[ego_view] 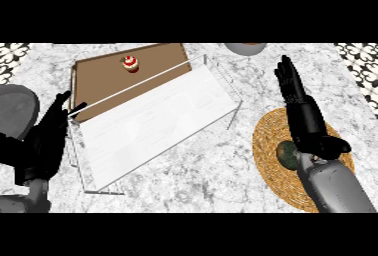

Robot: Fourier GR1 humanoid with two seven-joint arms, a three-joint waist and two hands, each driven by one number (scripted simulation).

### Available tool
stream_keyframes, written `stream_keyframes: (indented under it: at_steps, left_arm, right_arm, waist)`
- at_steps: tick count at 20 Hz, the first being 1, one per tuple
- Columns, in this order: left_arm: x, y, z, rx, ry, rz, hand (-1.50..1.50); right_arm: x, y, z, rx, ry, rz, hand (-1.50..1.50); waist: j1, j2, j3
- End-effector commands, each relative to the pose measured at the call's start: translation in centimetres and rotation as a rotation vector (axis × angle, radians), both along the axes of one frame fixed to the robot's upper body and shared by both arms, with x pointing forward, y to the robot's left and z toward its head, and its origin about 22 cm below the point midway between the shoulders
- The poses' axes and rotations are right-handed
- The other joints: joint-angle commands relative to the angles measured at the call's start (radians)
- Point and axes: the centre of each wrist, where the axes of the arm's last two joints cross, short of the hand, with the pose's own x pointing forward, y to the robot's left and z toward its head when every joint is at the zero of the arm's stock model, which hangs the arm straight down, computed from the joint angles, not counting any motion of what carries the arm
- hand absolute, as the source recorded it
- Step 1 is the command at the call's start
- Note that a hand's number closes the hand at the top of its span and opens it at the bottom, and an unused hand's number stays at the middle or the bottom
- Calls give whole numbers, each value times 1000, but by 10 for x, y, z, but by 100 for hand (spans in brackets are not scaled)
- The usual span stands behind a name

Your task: Pick the squash from the placemat and place it in the tiered shelf

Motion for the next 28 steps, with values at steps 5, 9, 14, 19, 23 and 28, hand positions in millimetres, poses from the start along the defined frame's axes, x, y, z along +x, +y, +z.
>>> stream_keyframes:
  at_steps: [5,9,14,19,23,28]
  left_arm:
    - [-16,19,-40,13,240,-2,0]
    - [-31,4,-73,-24,340,-75,0]
    - [-18,31,-69,-39,354,-106,0]
    - [-4,12,-76,-8,358,-99,0]
    - [-19,9,-94,-28,370,-85,0]
    - [-10,18,-73,-15,370,-89,0]
  right_arm:
    - [-28,-168,21,-130,-70,-84,150]
    - [-56,-237,-31,-327,324,-376,150]
    - [-76,-306,-29,-186,246,-217,-150]
    - [-84,-319,-7,-307,302,49,-150]
    - [-85,-323,10,-356,344,124,-150]
    - [-63,-270,43,-542,406,164,-150]
  waist:
    - [-20,4,17]
    - [3,28,15]
    - [28,9,16]
    - [15,4,14]
    - [15,1,13]
    - [10,-3,11]
